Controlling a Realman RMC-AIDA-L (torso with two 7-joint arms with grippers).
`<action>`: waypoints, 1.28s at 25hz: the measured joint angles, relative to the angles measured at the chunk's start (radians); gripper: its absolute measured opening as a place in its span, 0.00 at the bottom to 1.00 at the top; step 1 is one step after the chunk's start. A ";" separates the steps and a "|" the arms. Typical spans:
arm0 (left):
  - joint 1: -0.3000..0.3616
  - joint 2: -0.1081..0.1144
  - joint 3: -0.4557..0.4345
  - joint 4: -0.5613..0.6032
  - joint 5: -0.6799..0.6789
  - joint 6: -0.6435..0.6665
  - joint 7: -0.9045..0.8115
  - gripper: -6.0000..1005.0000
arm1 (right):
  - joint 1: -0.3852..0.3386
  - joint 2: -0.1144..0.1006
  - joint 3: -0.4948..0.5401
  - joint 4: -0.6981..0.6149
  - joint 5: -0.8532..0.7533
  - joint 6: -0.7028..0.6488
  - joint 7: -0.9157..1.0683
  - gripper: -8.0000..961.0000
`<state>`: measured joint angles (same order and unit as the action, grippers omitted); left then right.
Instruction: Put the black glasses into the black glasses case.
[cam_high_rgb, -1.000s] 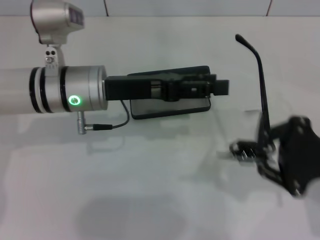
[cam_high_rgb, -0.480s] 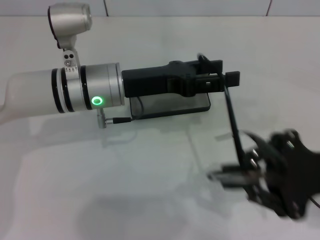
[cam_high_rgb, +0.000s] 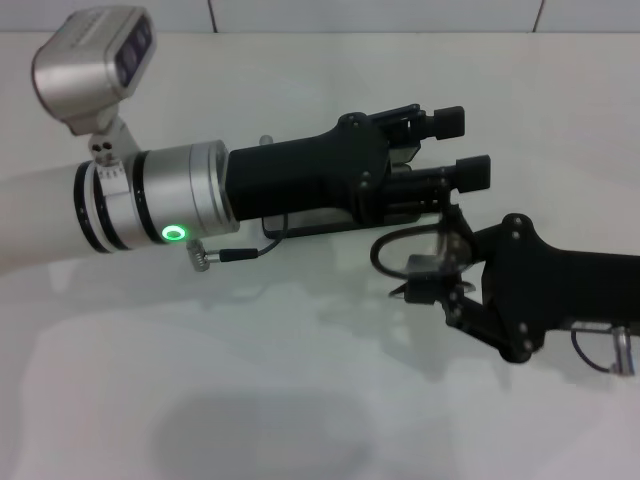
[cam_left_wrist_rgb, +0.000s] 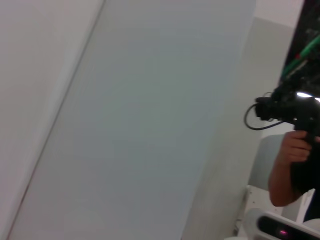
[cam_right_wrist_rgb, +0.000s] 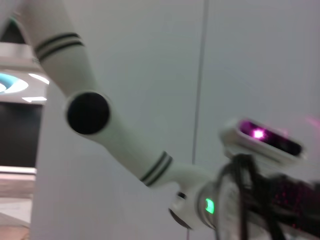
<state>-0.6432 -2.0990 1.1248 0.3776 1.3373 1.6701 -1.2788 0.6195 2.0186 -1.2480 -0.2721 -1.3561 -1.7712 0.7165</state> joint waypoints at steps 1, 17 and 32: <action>0.001 0.000 0.000 -0.002 -0.001 0.008 0.011 0.78 | 0.000 0.000 0.000 0.000 0.000 0.000 0.000 0.13; 0.056 0.013 -0.138 0.010 -0.058 -0.085 0.080 0.78 | -0.102 0.002 -0.003 -0.258 -0.150 0.177 0.042 0.14; 0.119 0.024 -0.219 0.012 -0.053 -0.123 0.076 0.78 | -0.215 0.010 -0.713 -0.787 -0.019 1.270 0.102 0.14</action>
<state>-0.5238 -2.0746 0.9061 0.3897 1.2843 1.5471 -1.2027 0.4045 2.0283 -1.9613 -1.0593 -1.3750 -0.5010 0.8181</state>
